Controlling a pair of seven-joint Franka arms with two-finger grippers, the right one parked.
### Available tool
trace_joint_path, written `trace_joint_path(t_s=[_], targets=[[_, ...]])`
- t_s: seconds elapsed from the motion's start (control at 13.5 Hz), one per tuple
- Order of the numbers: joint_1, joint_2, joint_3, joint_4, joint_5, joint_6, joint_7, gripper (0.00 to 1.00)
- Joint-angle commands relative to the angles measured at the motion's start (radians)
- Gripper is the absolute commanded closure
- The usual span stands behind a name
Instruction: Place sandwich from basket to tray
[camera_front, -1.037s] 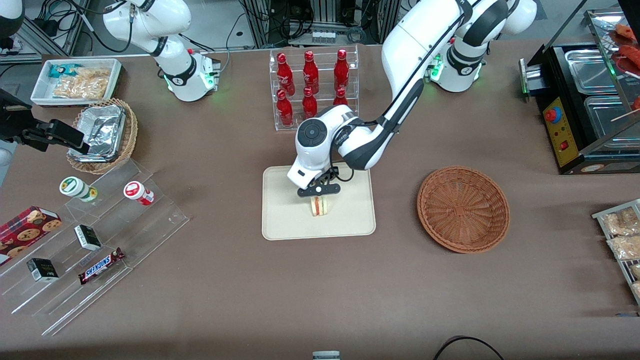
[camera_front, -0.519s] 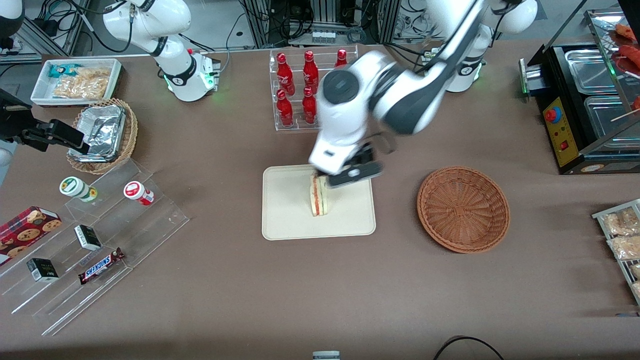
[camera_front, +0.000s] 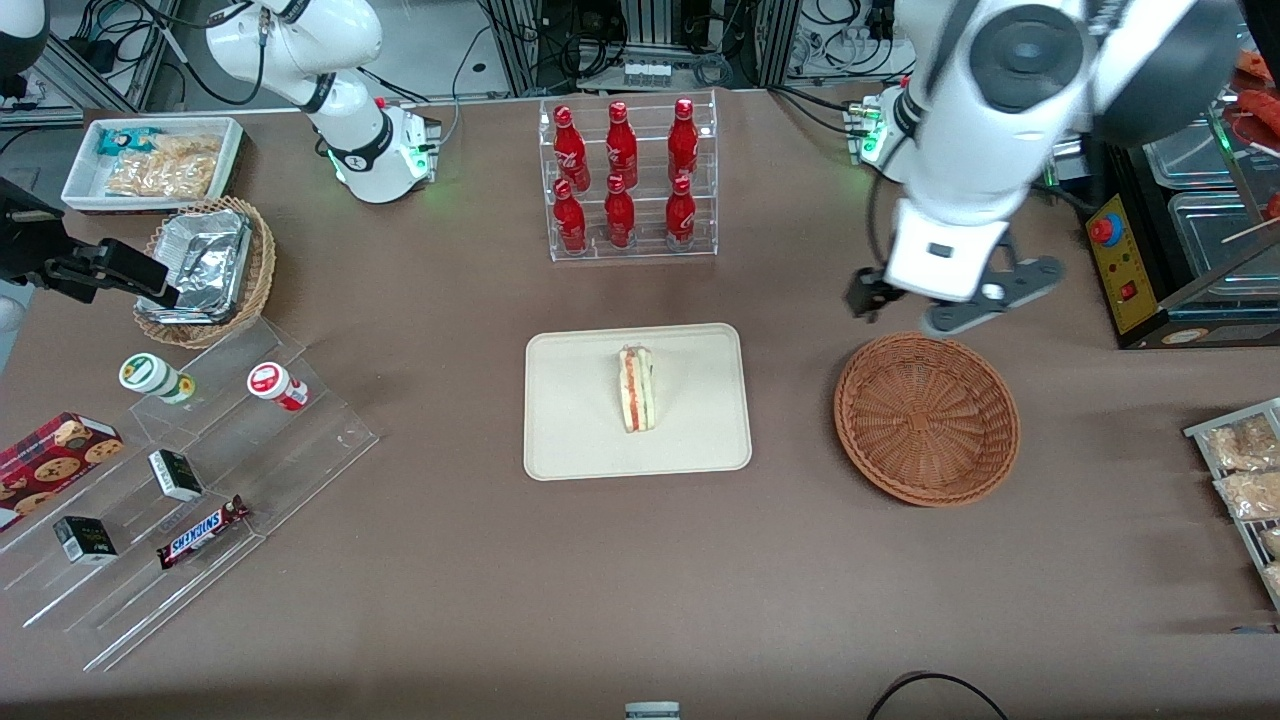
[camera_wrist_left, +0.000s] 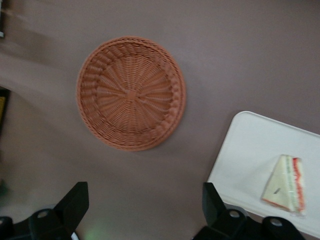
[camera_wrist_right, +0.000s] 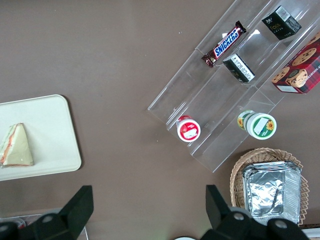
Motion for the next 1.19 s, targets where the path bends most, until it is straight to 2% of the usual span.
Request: trace_joint_path(t_s=[0.0,0.22,0.37,1.11], targets=[[0.107,-0.048,-0.013,-0.044,-0.034,-0.023,0.172,0.00],[0.245,-0.048,-0.013,-0.041,-0.115,-0.026,0.385,0.00],[0.280,-0.045,-0.012,-0.037,-0.127,-0.026,0.433,0.00],[0.286,0.000,-0.013,0.010,-0.124,-0.015,0.444,0.00]])
